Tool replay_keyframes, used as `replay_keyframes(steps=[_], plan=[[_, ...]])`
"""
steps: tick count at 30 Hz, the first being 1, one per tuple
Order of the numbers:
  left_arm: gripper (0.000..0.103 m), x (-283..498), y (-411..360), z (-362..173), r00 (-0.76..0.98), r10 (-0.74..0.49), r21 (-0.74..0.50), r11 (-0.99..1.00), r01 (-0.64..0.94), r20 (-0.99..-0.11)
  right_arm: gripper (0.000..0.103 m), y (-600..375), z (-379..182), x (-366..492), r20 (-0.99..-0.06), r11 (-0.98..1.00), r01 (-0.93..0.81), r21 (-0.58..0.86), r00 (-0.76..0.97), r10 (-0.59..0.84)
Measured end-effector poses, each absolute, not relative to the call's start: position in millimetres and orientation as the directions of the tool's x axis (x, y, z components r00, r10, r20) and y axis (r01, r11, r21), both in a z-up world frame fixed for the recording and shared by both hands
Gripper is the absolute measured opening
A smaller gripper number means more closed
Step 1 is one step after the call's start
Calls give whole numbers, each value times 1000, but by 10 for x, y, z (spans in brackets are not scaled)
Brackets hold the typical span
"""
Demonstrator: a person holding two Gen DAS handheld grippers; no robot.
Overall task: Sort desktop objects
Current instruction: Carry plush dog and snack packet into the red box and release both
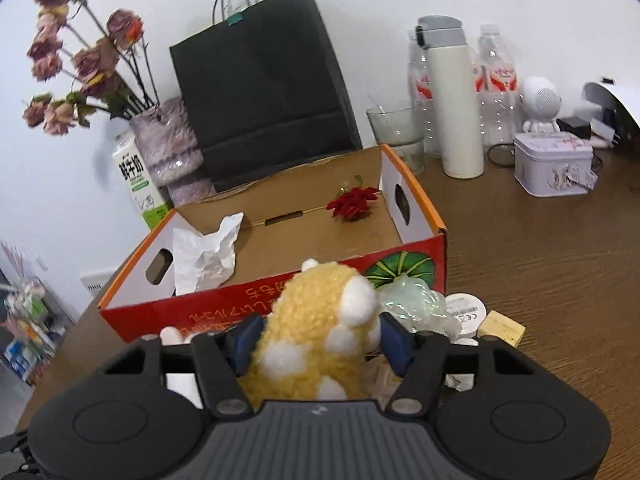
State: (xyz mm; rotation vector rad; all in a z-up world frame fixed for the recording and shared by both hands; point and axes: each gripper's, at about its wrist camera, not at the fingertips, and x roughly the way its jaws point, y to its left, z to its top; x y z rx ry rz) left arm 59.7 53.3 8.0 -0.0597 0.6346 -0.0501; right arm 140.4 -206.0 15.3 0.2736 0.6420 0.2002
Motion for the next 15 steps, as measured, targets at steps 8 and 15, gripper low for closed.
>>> replay_keyframes(steps=[8, 15], plan=[[12, 80, 490, 402, 838, -67, -98, 995, 16, -541, 49, -2215, 544, 768, -456, 958, -142, 250, 855, 246], [12, -577, 300, 738, 885, -94, -107, 993, 51, -455, 49, -2311, 587, -8, -458, 951, -222, 215, 837, 299]])
